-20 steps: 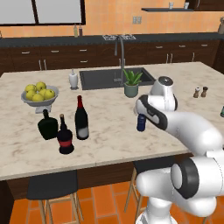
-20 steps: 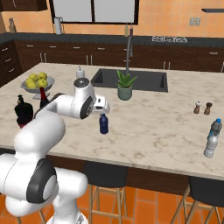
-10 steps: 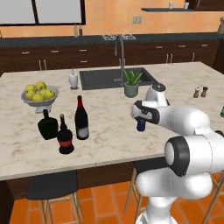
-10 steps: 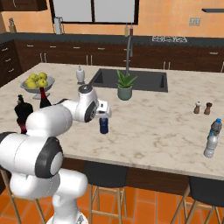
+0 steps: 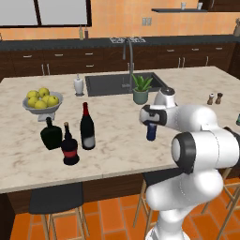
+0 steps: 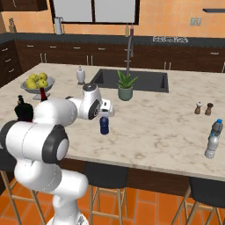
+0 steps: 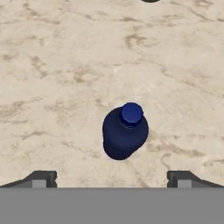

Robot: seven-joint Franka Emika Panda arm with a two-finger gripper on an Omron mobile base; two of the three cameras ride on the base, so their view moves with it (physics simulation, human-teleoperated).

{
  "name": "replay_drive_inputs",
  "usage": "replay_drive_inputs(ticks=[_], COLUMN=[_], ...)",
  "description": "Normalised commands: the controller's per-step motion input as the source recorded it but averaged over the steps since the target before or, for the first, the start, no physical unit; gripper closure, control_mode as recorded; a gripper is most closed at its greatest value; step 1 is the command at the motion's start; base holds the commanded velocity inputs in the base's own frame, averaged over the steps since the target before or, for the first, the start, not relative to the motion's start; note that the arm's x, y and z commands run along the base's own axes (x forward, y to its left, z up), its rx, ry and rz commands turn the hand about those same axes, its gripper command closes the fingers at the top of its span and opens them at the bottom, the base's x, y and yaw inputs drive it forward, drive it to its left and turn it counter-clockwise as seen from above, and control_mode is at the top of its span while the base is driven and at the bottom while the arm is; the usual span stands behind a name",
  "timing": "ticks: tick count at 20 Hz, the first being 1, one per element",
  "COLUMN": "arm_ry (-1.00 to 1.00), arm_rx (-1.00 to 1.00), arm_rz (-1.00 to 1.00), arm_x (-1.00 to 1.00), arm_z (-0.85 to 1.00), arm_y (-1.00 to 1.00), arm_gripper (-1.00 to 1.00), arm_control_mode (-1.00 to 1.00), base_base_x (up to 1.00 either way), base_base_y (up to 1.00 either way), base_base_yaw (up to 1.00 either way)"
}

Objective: Move the plastic bottles in the middle to the plastics group, and the glass bottles in the middle to the glass group.

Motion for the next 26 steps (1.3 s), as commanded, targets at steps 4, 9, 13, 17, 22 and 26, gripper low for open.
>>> replay_drive_inputs(ticks=[4,9,13,17,22,26], arm_ry=[0.01,0.00,0.00,0.00,0.00,0.00], arm_rx=[0.00,0.00,0.00,0.00,0.00,0.00], arm_rz=[0.00,0.00,0.00,0.00,0.00,0.00], arm_x=[0.10,0.32,0.32,0.01,0.13,0.04], arm_z=[-0.29,-0.37,-0.23,-0.13,-0.18,-0.02], arm_y=[-0.14,0.00,0.00,0.00,0.00,0.00], arm_gripper=[-1.00,-1.00,-1.00,-1.00,-1.00,-1.00], arm_control_mode=[-1.00,-1.00,-1.00,-1.00,-1.00,-1.00], base_base_x=[0.00,0.00,0.00,0.00,0.00,0.00], base_base_y=[0.00,0.00,0.00,0.00,0.00,0.00], base_base_yaw=[0.00,0.00,0.00,0.00,0.00,0.00])
